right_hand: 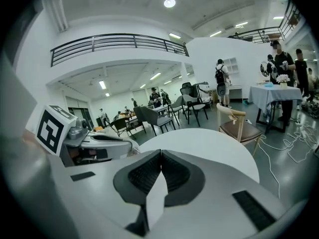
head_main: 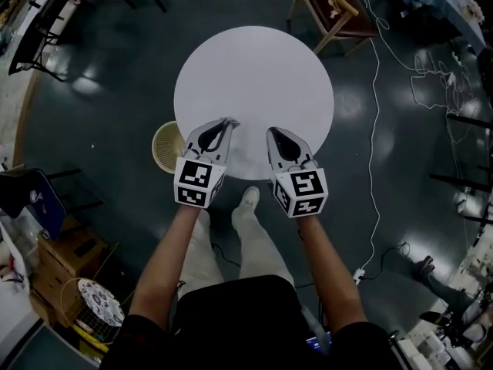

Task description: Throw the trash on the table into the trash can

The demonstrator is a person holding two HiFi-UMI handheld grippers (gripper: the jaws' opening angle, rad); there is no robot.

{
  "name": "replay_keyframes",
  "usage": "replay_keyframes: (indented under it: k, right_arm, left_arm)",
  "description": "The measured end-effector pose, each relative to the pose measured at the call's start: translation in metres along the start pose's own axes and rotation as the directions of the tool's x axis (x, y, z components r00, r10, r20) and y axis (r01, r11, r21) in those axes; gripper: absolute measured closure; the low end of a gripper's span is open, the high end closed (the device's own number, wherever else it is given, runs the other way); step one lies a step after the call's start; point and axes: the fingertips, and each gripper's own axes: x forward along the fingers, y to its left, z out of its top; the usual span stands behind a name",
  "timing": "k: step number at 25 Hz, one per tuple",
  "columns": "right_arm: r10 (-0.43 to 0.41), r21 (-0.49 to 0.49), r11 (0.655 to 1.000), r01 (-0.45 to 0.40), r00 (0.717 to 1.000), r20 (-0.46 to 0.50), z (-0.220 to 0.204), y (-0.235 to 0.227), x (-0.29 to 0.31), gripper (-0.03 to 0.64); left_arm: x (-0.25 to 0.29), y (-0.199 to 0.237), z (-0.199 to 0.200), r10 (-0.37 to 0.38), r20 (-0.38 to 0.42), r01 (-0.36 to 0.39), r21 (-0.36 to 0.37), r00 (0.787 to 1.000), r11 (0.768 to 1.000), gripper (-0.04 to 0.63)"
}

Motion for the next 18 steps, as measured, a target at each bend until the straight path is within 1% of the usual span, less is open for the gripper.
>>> replay_keyframes:
  k: [3, 10, 18]
  right_arm:
    - [0.023, -0.008, 1.000, -0.023, 1.000, -0.010, -0.004, 0.022, 0.015, 0.600]
    - [0.048, -0.021, 0.999, -0.049, 0.998, -0.029, -0.014, 0.090, 0.053, 0.600]
    - [0.072, -0.011, 0.997, -0.073, 0.996, -0.060, -0.031, 0.173, 0.104, 0.600]
  left_arm:
    - [-0.017, 0.019, -0.009, 0.020, 0.011, -0.020, -0.029, 1.000, 0.999, 0.574]
    - [-0.062, 0.079, -0.040, 0.055, 0.014, -0.054, -0.069, 0.998, 0.996, 0.574]
    - [-0.118, 0.154, -0.080, 0.053, 0.014, -0.051, -0.112, 0.999, 0.992, 0.574]
